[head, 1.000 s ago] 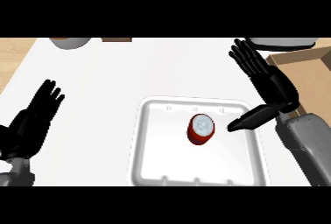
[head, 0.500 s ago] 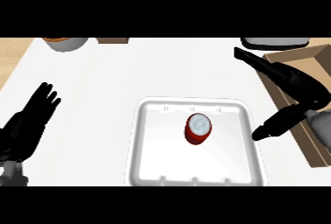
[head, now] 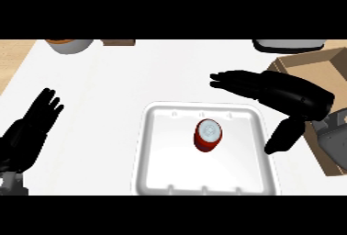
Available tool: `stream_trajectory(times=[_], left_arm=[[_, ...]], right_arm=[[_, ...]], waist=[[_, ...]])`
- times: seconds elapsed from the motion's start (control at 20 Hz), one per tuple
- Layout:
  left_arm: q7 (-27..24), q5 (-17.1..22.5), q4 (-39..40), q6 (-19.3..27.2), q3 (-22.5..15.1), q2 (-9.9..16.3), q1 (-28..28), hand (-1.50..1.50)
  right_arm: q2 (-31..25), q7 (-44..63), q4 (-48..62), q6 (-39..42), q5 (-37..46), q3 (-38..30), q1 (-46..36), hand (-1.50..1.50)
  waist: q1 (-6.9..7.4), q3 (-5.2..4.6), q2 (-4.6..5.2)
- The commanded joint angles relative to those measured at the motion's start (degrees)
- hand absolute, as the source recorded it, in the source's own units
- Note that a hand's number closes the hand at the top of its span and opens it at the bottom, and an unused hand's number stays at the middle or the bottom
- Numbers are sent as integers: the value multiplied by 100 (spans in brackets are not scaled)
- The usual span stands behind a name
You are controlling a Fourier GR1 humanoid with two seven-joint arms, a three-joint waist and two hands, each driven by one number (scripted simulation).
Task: Pick the can from the tray and place it in the cardboard box
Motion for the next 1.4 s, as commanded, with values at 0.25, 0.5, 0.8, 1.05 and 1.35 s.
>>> stream_trajectory(times=[0.25, 0.5, 0.8, 1.05, 1.35], left_arm=[[205, 12, -6, -95, 258, 84, -228, 0], [137, -126, -190, -187, 223, -140, 83, 0], [132, -320, -263, -233, 218, -351, 134, 0], [-61, -292, 82, -595, 573, -289, 146, 0], [339, -361, -229, -465, 623, -449, 45, 0]], right_arm=[[821, 1823, -167, 896, 397, 608, -104, -150], [703, 2449, -775, 1768, 124, -51, 99, -150], [1372, 2103, -92, 1748, 1282, 191, 185, -150], [1626, 1835, 23, 2112, 1451, -265, 219, -150], [2102, 1735, -273, 2037, 2009, -257, 527, -150]], waist=[[24, 11, 43], [-21, 12, 27], [9, 13, 41], [14, 13, 43], [4, 13, 39]])
